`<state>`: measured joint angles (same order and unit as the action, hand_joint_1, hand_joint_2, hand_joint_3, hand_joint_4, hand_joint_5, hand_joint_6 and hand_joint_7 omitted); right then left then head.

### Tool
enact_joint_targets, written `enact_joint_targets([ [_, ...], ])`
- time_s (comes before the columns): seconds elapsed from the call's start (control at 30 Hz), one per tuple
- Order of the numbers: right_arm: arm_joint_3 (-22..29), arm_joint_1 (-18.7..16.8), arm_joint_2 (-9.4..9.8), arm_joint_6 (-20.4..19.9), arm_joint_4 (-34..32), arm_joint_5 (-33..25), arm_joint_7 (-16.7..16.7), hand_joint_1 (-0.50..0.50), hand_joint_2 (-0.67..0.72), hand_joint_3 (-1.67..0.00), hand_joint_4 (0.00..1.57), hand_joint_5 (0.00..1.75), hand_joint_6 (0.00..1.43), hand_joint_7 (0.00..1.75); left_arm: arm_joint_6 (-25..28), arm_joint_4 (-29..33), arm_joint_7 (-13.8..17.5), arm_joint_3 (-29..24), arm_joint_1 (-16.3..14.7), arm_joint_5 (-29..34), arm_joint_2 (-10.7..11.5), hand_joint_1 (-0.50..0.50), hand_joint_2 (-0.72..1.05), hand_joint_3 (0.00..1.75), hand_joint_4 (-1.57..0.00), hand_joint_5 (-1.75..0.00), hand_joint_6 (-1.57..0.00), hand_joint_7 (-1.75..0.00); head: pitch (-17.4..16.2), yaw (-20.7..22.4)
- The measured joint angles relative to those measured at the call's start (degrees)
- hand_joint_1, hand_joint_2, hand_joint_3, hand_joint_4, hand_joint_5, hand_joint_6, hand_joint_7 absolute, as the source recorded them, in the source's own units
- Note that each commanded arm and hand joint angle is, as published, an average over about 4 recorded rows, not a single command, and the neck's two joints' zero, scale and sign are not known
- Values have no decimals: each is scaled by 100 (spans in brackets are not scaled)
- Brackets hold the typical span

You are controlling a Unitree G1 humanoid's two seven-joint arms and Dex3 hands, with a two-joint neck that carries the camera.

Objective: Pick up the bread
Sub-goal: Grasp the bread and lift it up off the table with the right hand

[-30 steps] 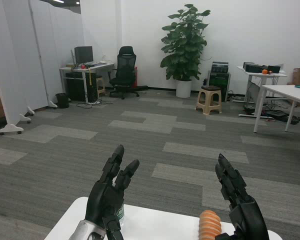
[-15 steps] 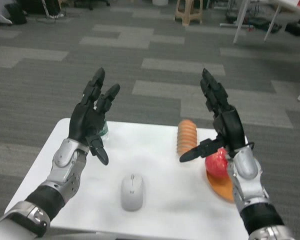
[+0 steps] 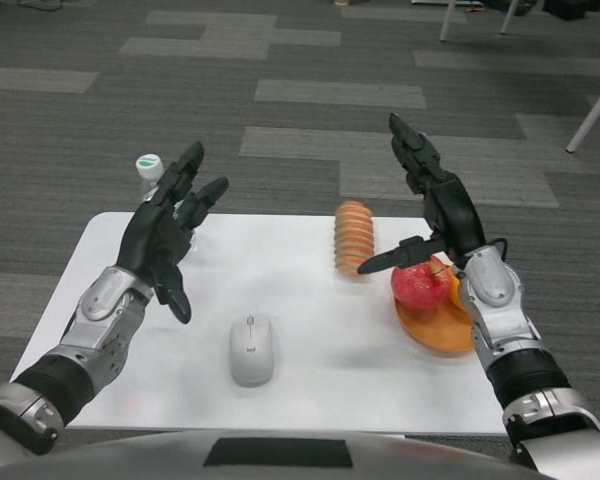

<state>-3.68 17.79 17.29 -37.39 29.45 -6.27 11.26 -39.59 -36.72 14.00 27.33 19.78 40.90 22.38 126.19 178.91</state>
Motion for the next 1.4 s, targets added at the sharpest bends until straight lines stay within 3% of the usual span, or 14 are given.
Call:
enact_joint_targets([
  [0.13,0,56,38,425,-89,323,392,-43,-34,-8,0,2,0,0,21,-119,3,246,101,162,155,50,-64,9,0,-49,0,0,11,-37],
  [0.27,-6,332,9,942,-115,829,817,-42,-38,-8,0,10,0,0,26,-176,4,485,211,331,252,50,-64,9,0,-51,0,0,40,-47],
  [0.4,-7,633,-222,1549,-135,1565,1460,-42,-41,-8,0,12,0,0,26,-204,5,592,253,412,286,50,-66,9,0,-41,0,0,61,-74],
  [0.47,-12,701,-311,1745,-138,1844,1623,-42,-41,-8,0,17,0,0,27,-215,5,623,257,452,290,50,-66,9,0,-41,0,0,63,-100],
  [0.7,-9,1011,-545,2346,-150,2799,1755,-42,-48,-8,0,24,0,7,28,-241,6,745,258,496,300,50,-64,4,0,-51,0,0,69,-190],
  [0.87,2,1096,-625,2588,-159,3205,1818,-42,-48,-16,0,39,0,14,27,-253,6,764,259,508,303,50,-64,9,0,-46,0,0,88,-204],
  [1.0,92,1230,-846,2924,-166,3896,1957,-42,-54,-16,0,41,0,14,27,-285,6,775,267,517,301,50,-64,9,0,-51,0,0,81,-207],
  [1.17,300,1414,-954,2963,-167,4353,1994,-42,-54,-16,0,53,0,19,27,-308,6,785,267,518,301,50,-64,9,0,-51,0,0,69,-237],
  [1.3,359,1544,-962,3040,-171,5023,2116,-42,-54,-16,0,63,0,21,26,-330,7,791,266,552,300,50,-64,9,0,-41,0,0,67,-273],
  [1.4,418,1560,-955,3052,-170,5390,2156,-42,-54,-18,0,68,0,21,26,-357,7,806,266,593,300,50,-64,9,0,-46,0,0,66,-296],
])
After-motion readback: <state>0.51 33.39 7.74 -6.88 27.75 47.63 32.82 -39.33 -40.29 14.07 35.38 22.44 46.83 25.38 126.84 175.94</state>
